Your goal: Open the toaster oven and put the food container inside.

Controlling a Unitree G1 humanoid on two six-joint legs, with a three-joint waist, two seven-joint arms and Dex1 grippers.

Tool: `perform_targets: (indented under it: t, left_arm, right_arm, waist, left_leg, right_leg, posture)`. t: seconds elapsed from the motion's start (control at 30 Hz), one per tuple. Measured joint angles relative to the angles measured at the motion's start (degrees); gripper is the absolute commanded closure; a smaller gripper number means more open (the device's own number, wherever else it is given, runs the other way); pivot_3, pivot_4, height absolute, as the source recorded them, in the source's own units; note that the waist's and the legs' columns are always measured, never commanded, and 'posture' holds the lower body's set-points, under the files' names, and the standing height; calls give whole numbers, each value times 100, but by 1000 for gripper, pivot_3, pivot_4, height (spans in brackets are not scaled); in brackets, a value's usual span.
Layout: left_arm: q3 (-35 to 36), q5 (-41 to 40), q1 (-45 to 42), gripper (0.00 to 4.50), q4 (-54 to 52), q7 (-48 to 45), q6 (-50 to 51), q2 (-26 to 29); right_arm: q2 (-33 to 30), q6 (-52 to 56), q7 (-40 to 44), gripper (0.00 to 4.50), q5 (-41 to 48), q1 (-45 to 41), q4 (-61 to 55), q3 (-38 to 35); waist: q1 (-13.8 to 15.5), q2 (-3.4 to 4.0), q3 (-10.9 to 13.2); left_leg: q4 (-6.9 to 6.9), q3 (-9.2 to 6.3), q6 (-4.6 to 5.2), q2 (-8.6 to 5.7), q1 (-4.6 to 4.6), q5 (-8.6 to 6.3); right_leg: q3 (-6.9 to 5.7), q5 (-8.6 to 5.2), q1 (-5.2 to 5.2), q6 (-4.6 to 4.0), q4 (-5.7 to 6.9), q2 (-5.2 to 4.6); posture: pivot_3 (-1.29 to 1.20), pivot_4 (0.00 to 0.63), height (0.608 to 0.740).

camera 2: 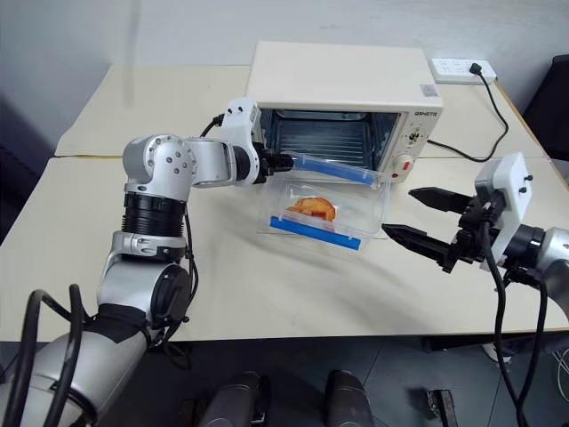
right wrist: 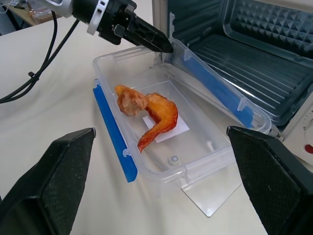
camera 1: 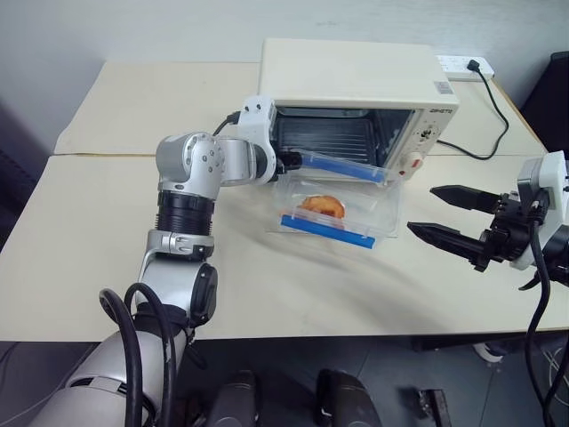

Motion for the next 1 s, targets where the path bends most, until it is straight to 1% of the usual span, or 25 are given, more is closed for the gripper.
perform_targets:
  t: [0.03, 0.13, 0.23, 0.33, 0.4, 0.43, 0.47, 0.53, 0.57, 0.6, 0.63, 0.7, 0.73, 0.83, 0.93, 1.0]
  left_arm:
    - [-39, -11, 37, 1319, -211, -205, 3, 113]
    - [-154, -183, 202, 1319, -1159, -1160, -23, 820]
    - [-132, -415, 410, 1319, -1717, -2035, -89, 1404]
    - [-95, -671, 826, 1881, -1950, -3204, -345, 2107]
    - [-50, -810, 1141, 2500, -2014, -4050, -610, 2521]
    - [-67, -966, 1393, 2780, -2146, -4697, -716, 2856]
    - [-91, -1056, 1578, 3109, -2247, -5153, -777, 3073]
    - [-304, -1212, 2050, 3710, -2591, -6199, -993, 3570]
    - [-428, -1250, 2221, 3990, -2707, -6587, -1058, 3684]
    - [-561, -1289, 2329, 4361, -2792, -6892, -1102, 3750]
    - [-666, -1322, 2386, 4500, -2842, -7100, -1130, 3775]
    - [-900, -1310, 2493, 4500, -3006, -7517, -1309, 3861]
    - [-1059, -1221, 2544, 4500, -3065, -7704, -1490, 3876]
    - [-1549, -759, 2567, 4500, -2997, -7840, -1993, 3725]
    - [-2035, -158, 2530, 4500, -2590, -7755, -2531, 3306]
    - [-2206, 114, 2453, 4500, -2243, -7708, -2759, 3050]
  right_arm:
    - [0, -1, -6, 0, -1, 10, 9, 0]
    - [-1, 11, -20, 0, 18, 100, 20, -40]
    - [-4, 36, -29, 0, 96, 167, -2, -169]
    - [-16, 173, -99, 599, 324, 203, -149, -219]
    - [-16, 307, -173, 1289, 566, 230, -312, -241]
    - [-16, 399, -235, 1576, 772, 266, -477, -252]
    - [-16, 452, -274, 1924, 923, 331, -608, -271]
    - [-15, 560, -378, 2583, 1270, 499, -922, -277]
    - [-3, 602, -435, 2874, 1420, 562, -1044, -257]
    - [14, 636, -528, 3275, 1574, 594, -1134, -221]
    - [23, 648, -587, 3595, 1672, 646, -1214, -193]
    - [79, 644, -698, 4289, 1774, 759, -1366, -72]
    - [114, 624, -747, 4462, 1758, 816, -1427, 54]
    - [136, 516, -813, 4462, 1424, 850, -1452, 508]
    - [135, 319, -742, 4462, 812, 762, -1209, 1051]
    - [135, 180, -639, 4462, 513, 618, -965, 1272]
  waist:
    - [-5, 0, 0]
    - [-43, 2, 1]
    - [-25, 3, 0]
    - [-25, 3, 0]
    - [-26, 3, 1]
    - [-32, 3, 0]
    - [-30, 3, 0]
    - [-29, 4, 0]
    - [-9, 3, 1]
    - [18, 2, 1]
    - [43, 2, 1]
    - [61, 1, 1]
    - [61, 1, 1]
    - [53, 2, 1]
    - [48, 1, 1]
    - [40, 1, 1]
  left_leg:
    - [0, 0, 0, 1, -1, 0]
    - [-9, 5, -3, 7, 3, 1]
    - [-8, 4, -5, 8, 5, 2]
    - [-3, 5, -4, 8, 7, 3]
    - [-3, 4, -4, 10, 6, 3]
    - [-4, 4, -4, 10, 6, 3]
    - [-7, 3, -4, 10, 7, 2]
    - [-10, 2, -3, 10, 7, 2]
    - [-8, 0, -3, 9, 6, 2]
    - [0, -6, 0, 8, 3, 3]
    - [3, -9, 2, 6, 4, 4]
    - [4, -6, 7, 6, 5, 6]
    - [4, -4, 8, 6, 7, 5]
    - [4, 1, 10, 5, 7, 4]
    - [4, 3, 14, 3, 3, 4]
    - [4, 4, 15, 4, 2, 4]
  right_leg:
    - [0, 0, -2, 0, 1, 0]
    - [3, 0, -6, 0, 2, 4]
    - [3, 0, -4, 0, 5, 4]
    - [4, 0, -2, -1, 6, 4]
    - [3, -1, -3, -1, 6, 6]
    - [3, -1, -3, -2, 6, 6]
    - [2, -1, -2, -2, 6, 6]
    - [2, -2, -1, -3, 0, 6]
    - [1, -2, 3, -3, -2, 6]
    - [-3, -2, 9, -3, -6, 6]
    - [-2, -1, 14, -3, -7, 5]
    - [3, -1, 17, -3, -13, 5]
    - [6, -1, 17, -3, -10, 5]
    - [8, -1, 10, -3, -2, 5]
    - [8, -1, 6, -3, -2, 5]
    - [7, -1, 3, -3, 0, 6]
  posture:
    - [0, 150, 740]
    - [0, 150, 740]
    - [0, 150, 740]
    - [0, 150, 740]
    - [0, 150, 740]
    - [0, 150, 740]
    - [0, 150, 740]
    - [0, 150, 740]
    - [0, 150, 740]
    - [0, 150, 740]
    - [0, 150, 740]
    - [0, 150, 740]
    - [0, 150, 740]
    - [0, 150, 740]
    - [0, 150, 740]
    - [0, 150, 740]
